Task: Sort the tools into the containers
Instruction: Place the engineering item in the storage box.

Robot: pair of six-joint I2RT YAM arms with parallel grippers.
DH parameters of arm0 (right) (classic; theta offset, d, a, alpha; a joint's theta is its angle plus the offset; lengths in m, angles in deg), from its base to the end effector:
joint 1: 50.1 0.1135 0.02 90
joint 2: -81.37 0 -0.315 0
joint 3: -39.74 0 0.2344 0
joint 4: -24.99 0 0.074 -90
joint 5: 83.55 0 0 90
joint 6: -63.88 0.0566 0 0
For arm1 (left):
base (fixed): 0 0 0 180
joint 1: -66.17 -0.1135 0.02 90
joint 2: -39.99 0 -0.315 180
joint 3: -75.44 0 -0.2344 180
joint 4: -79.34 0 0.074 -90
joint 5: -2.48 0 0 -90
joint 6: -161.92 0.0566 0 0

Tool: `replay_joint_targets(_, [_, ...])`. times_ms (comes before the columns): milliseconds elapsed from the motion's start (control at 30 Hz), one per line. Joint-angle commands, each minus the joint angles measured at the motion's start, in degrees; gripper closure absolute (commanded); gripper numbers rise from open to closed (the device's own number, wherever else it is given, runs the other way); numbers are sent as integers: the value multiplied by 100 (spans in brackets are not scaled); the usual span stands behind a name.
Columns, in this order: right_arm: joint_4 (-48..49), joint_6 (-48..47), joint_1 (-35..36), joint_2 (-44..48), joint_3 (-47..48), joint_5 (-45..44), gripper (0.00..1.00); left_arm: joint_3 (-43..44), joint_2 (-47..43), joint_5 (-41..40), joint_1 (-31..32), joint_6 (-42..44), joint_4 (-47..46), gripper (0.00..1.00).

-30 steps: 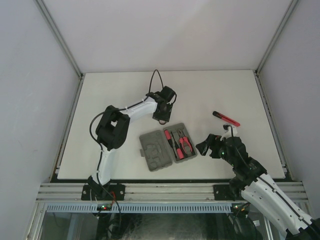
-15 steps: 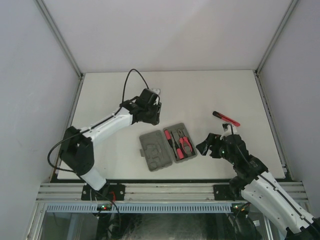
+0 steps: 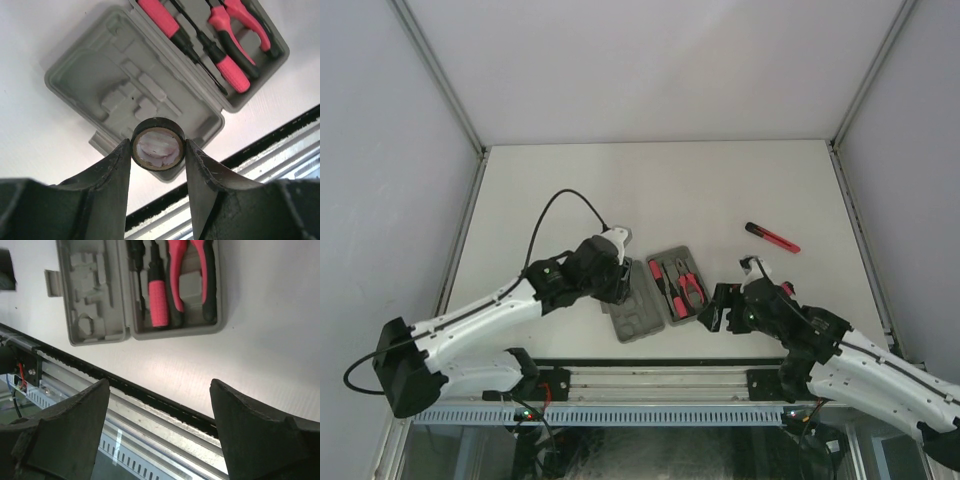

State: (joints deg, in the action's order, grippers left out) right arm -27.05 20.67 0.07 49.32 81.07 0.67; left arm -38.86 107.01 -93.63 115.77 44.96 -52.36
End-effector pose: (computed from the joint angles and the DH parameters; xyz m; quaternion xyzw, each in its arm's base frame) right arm 0.0556 0.0578 0.2300 -0.0068 0.9153 0.2690 0.2998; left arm 0.1444 -0.1604 0.2989 0.1659 0.9226 -0.1742 0.3015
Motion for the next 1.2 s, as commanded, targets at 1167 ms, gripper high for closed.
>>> replay_joint_targets(1167, [65, -72, 440, 408, -195, -1179, 18, -774, 840, -423, 1215, -888, -787, 60])
